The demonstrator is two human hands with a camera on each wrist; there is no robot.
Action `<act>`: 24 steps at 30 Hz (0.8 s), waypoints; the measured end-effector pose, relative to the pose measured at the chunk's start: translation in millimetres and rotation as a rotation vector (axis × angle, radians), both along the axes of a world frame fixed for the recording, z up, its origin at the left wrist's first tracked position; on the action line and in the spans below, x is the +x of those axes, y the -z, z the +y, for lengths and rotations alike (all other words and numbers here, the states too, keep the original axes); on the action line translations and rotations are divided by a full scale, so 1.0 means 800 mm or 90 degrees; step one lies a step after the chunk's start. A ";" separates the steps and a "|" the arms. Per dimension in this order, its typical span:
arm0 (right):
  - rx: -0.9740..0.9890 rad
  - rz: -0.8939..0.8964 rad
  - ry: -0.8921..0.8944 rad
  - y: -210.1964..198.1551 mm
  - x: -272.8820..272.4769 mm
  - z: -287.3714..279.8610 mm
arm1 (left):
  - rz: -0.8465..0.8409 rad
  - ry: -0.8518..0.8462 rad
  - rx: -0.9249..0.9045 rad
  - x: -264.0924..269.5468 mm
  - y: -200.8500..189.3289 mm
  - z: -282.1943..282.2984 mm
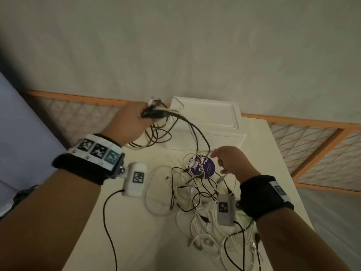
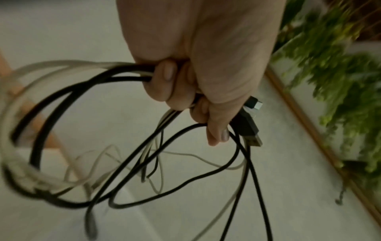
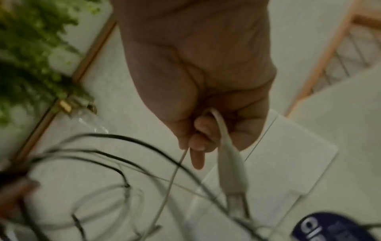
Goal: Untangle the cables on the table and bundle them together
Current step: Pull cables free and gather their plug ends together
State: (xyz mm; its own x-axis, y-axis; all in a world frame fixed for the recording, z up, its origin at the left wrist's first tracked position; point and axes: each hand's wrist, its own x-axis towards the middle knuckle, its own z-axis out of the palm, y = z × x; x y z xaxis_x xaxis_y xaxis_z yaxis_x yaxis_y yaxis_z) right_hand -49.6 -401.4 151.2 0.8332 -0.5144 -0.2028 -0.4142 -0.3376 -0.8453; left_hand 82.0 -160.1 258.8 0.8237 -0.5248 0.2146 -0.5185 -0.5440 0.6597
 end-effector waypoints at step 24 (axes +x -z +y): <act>0.284 -0.403 -0.144 -0.090 0.002 0.101 | -0.108 -0.029 -0.017 0.001 -0.076 -0.003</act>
State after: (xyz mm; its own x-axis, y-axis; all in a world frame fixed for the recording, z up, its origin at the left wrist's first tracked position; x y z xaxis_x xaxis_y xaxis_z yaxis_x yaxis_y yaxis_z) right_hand -47.6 -320.5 223.5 0.9332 -0.3012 0.1960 0.2261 0.0684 -0.9717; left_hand 83.0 -162.7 319.4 0.7977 -0.4795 0.3658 -0.5983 -0.5532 0.5796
